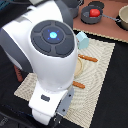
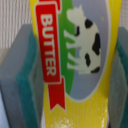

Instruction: Interact with the objects in diverse but meaningful ways.

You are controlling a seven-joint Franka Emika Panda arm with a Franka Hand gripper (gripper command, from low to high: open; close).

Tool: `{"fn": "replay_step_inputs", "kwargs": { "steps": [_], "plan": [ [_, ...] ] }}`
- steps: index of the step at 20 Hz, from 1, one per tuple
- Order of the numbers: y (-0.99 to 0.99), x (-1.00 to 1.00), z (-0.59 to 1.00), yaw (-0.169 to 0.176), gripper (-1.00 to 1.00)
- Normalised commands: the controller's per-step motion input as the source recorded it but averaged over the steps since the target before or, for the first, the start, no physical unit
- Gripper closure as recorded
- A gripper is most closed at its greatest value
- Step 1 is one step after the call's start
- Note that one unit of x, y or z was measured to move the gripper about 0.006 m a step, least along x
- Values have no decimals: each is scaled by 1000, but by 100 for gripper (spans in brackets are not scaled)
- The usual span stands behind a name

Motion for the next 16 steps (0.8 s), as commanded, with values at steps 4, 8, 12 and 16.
{"fn": "replay_step_inputs", "kwargs": {
  "steps": [4, 8, 12, 16],
  "plan": [
    [403, -543, 817, -4, 100],
    [490, -393, 601, 0, 100],
    [616, -308, 296, 7, 100],
    [581, -503, 2, 28, 100]
  ]
}}
